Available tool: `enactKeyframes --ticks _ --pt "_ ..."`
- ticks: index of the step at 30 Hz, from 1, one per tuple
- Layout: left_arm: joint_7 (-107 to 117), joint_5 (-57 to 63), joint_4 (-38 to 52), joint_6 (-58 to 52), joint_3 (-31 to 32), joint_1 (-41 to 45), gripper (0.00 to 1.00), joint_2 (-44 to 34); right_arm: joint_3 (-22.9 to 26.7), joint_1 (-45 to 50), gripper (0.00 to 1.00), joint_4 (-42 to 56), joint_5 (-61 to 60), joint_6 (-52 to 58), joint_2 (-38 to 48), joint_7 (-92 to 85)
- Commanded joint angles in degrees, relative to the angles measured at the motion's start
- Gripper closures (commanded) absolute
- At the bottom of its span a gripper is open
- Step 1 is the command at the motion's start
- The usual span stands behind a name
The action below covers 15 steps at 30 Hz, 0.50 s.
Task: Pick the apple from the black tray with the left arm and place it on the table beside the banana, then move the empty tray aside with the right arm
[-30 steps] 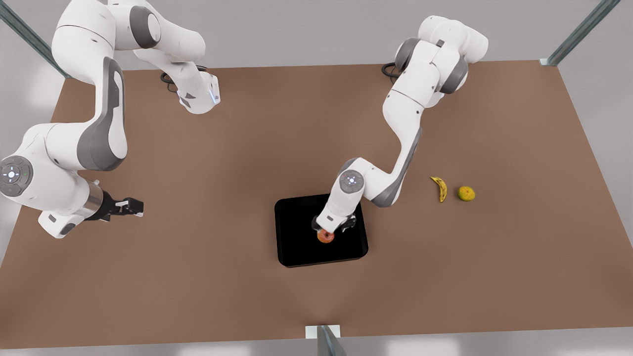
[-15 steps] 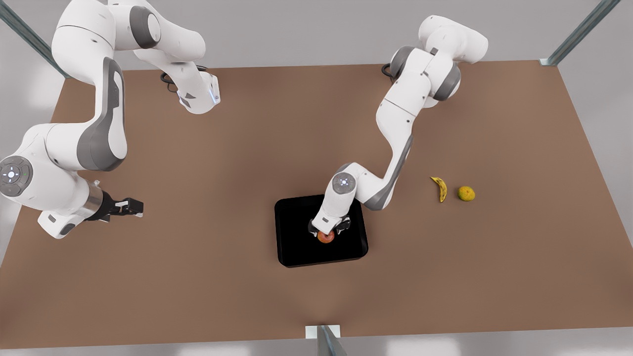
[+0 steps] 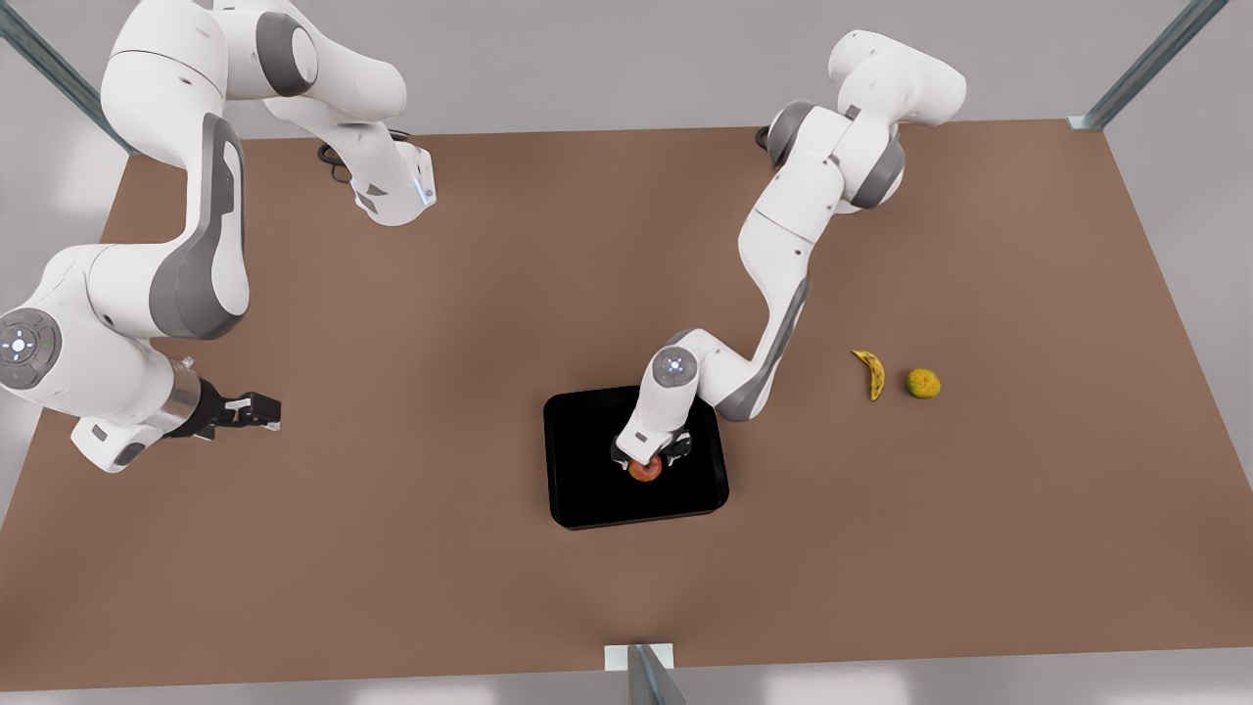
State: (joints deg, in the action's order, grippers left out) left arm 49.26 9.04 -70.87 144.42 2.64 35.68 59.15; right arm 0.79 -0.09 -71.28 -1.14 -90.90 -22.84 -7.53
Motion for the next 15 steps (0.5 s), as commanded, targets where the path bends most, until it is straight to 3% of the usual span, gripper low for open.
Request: enactKeyframes --ticks 1,4,5,6,7,11,15 --pt "0.3 0.2 0.0 0.9 0.0 0.0 0.00 0.2 0.0 0.0 0.00 0.1 -0.1 0.0 0.1 -0.1" --pt "0.4 0.2 0.0 0.9 0.0 0.4 0.01 0.4 0.1 0.0 0.00 0.1 -0.1 0.0 0.1 -0.1" --pt "0.4 0.2 0.0 0.9 0.0 0.4 0.12 0.4 0.1 0.0 0.00 0.1 -0.1 0.0 0.1 0.0" --pt "0.6 0.1 0.0 0.9 0.0 0.3 0.38 0.4 0.1 0.0 0.00 0.1 -0.1 0.0 0.1 0.0" --pt "0.5 0.1 0.0 0.8 -0.1 0.3 0.46 0.4 0.0 0.0 0.00 0.1 -0.1 0.0 0.1 0.0" --pt "0.3 2.6 -0.8 -2.1 -0.1 0.3 0.46 -1.7 0.0 0.0 0.00 0.1 -0.1 0.0 0.1 0.0" --pt "-5.1 0.7 -0.8 -19.5 1.5 -0.7 0.46 -10.4 0.0 0.0 0.00 0.1 -0.1 0.0 0.1 0.0"
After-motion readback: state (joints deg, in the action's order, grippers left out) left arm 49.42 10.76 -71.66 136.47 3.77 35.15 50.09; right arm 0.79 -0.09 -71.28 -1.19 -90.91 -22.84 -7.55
